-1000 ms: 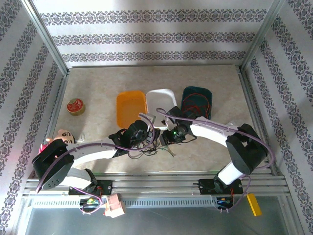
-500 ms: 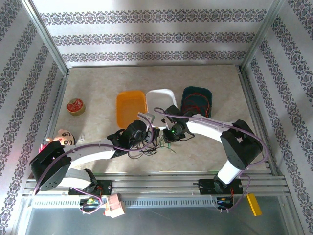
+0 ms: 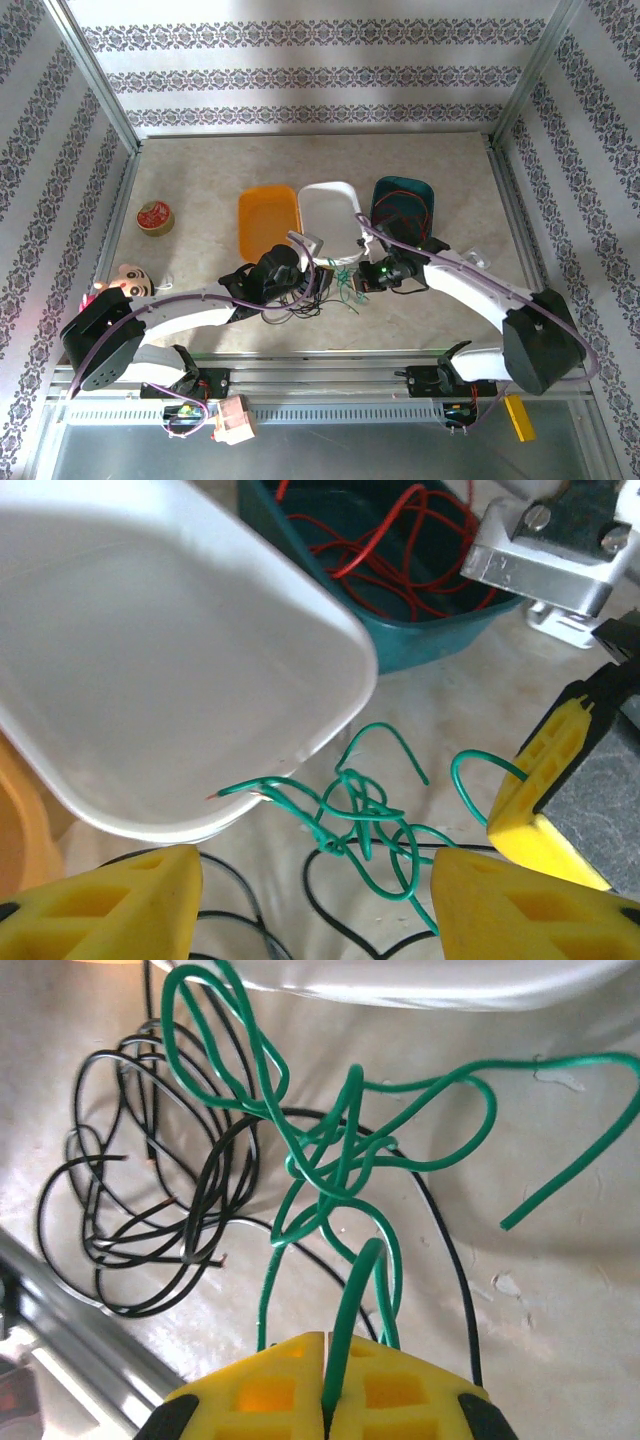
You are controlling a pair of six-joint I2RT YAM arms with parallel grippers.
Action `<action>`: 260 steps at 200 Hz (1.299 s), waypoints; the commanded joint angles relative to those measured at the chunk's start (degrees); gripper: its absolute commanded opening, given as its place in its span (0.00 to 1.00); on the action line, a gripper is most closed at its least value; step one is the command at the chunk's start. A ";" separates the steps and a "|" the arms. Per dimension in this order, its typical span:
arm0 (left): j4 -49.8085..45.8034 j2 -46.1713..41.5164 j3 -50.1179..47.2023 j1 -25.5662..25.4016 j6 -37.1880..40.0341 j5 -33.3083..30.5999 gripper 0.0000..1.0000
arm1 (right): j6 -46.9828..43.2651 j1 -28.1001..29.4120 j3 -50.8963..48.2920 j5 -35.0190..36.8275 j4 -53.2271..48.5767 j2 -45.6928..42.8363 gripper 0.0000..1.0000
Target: Untangle the cables
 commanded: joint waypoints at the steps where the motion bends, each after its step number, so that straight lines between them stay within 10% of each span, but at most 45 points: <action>1: 4.95 0.16 0.49 -0.83 1.61 4.41 0.62 | 0.09 -1.59 -1.76 -6.08 0.83 -2.65 0.01; 78: 11.02 10.16 2.95 1.83 -2.08 5.11 0.61 | 0.81 -1.94 -1.82 -14.03 3.87 -5.28 0.00; 170: 15.90 16.52 2.94 2.00 -6.05 8.79 0.00 | 2.37 -5.99 -2.69 -12.52 5.38 -10.60 0.00; 205: 15.98 11.52 -0.88 2.01 -6.80 6.70 0.00 | 3.93 -12.48 -3.85 -9.14 6.30 -15.35 0.00; 228: 16.19 5.66 -3.02 2.10 -7.45 7.17 0.41 | 3.92 -14.24 -4.10 -9.23 6.76 -16.63 0.00; 260: 16.42 -0.70 -3.02 2.42 -6.66 12.32 0.62 | 4.08 -13.35 -3.78 -11.53 7.79 -15.82 0.00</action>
